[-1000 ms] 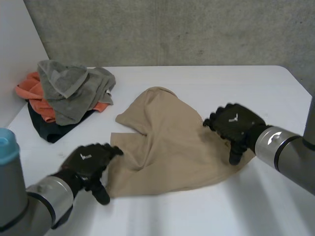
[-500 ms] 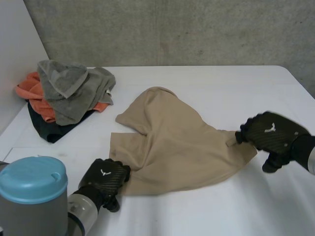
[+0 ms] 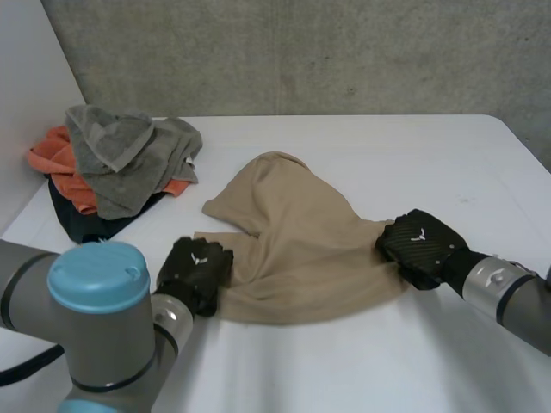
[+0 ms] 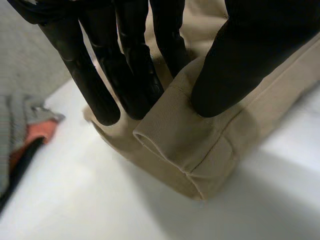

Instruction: Fold the laundry.

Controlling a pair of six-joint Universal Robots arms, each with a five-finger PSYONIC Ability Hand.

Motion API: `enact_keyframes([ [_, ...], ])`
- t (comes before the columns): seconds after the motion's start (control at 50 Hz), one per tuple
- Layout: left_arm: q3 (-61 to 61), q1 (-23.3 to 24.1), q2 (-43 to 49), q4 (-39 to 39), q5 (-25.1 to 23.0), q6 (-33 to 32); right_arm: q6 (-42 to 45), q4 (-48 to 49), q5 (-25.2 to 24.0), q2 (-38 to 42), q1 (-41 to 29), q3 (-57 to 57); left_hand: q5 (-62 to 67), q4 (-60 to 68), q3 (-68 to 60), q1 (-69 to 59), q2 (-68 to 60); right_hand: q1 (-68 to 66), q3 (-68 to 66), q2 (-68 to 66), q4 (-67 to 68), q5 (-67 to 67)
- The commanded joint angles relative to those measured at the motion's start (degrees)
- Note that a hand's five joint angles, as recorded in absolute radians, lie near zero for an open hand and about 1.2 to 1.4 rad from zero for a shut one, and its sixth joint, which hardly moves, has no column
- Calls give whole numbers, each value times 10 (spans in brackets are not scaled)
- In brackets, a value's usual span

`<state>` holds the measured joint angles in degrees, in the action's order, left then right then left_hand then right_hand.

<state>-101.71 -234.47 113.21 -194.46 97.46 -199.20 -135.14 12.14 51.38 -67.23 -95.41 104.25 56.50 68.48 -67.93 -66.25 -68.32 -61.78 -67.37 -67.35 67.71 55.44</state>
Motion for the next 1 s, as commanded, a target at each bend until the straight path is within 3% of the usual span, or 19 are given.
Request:
enact_keyframes([
  [0.02, 46, -18, -72, 15, -14, -1, -42, -4, 47, -19, -14, -27, 135, 115, -121, -138, -117, -182, -126, -127, 123, 146],
  [0.2, 177, -37, -229, 108, -82, 30, -108, -188, 74, -219, 8, -188, 135, 115, -121, -138, -117, -182, -126, -127, 123, 146],
  [0.28, 255, -42, -244, 170, -92, 52, -160, -244, 86, -236, 31, -288, 135, 115, -121, -138, -117, -182, -126, -127, 123, 146],
  [0.36, 322, -51, -227, 241, -92, 58, -188, -311, 108, -221, 20, -369, 135, 115, -121, -138, -117, -182, -126, -127, 123, 146],
  [0.46, 367, -57, -152, 303, -90, 48, -143, -367, 150, -149, -27, -413, 135, 115, -121, -138, -117, -182, -126, -127, 123, 146],
  [0.6, 396, -62, -16, 257, -91, 10, -96, -350, 231, -26, -86, -413, 135, 115, -121, -138, -117, -182, -126, -127, 123, 146],
  [0.74, 477, -78, 73, 128, -86, 0, -151, -196, 317, 60, -130, -442, 135, 115, -121, -138, -117, -182, -126, -127, 123, 146],
  [0.92, 591, -87, 70, -131, -72, 38, -357, 225, 375, 11, -142, -456, 135, 115, -121, -138, -117, -182, -126, -127, 123, 146],
  [1.0, 593, -93, 47, -159, -74, 64, -361, 271, 383, 1, -145, -472, 135, 115, -121, -138, -117, -182, -126, -127, 123, 146],
])
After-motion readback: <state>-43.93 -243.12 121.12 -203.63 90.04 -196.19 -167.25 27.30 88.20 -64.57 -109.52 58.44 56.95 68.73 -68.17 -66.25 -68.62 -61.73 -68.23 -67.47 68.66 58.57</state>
